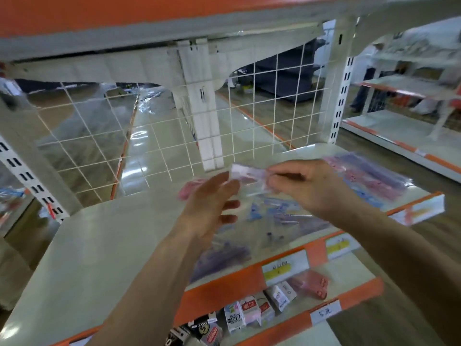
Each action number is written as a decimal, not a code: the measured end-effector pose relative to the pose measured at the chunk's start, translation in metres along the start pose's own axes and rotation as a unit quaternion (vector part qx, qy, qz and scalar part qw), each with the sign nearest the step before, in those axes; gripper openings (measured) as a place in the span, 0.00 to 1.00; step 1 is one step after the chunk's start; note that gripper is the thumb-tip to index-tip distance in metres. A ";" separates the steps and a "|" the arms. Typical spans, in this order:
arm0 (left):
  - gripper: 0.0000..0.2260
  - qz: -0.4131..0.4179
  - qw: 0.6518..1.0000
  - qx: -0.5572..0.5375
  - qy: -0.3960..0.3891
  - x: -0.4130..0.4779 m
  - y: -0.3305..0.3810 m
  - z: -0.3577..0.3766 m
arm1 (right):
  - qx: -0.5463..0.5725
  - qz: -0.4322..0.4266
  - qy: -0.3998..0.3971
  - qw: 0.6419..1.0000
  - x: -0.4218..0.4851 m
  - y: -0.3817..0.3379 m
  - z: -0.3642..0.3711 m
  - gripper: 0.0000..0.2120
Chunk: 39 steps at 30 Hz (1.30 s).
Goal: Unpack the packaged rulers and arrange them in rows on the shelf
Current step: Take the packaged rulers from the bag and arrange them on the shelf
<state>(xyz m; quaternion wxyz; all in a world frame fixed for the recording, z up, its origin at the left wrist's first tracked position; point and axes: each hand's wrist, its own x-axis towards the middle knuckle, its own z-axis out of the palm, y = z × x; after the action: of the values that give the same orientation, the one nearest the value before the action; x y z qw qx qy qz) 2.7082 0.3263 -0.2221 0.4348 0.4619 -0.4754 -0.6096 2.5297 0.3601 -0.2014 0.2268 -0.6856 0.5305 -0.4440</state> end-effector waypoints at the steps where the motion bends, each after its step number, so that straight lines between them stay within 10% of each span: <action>1: 0.07 0.011 0.999 0.046 0.002 0.001 -0.001 0.003 | 0.001 0.033 -0.017 0.999 0.002 0.002 -0.008 0.05; 11: 0.06 0.036 0.981 0.182 0.052 0.011 0.005 0.002 | -0.100 0.212 -0.086 0.968 0.003 0.054 -0.026 0.07; 19: 0.05 0.015 0.963 0.253 0.092 -0.012 0.005 -0.049 | -0.413 0.099 -0.095 0.901 -0.006 0.059 -0.010 0.12; 24: 0.08 -0.002 0.904 0.406 0.133 -0.033 -0.002 -0.083 | -0.242 -0.023 -0.150 0.958 -0.017 0.008 0.031 0.11; 30: 0.20 -0.047 0.786 0.613 0.062 -0.048 -0.027 -0.076 | -0.366 -0.017 -0.252 0.896 -0.014 -0.007 0.095 0.17; 39: 0.14 -0.036 0.758 0.650 0.031 -0.057 -0.033 -0.060 | -0.300 0.028 -0.327 0.896 -0.030 -0.030 0.102 0.19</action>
<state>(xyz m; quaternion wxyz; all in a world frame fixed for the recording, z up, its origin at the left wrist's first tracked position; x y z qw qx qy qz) 2.7747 0.3765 -0.2531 0.0223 0.6692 -0.7266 -0.1545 2.6310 0.3812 -0.2404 0.1837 -0.8121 0.5538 -0.0084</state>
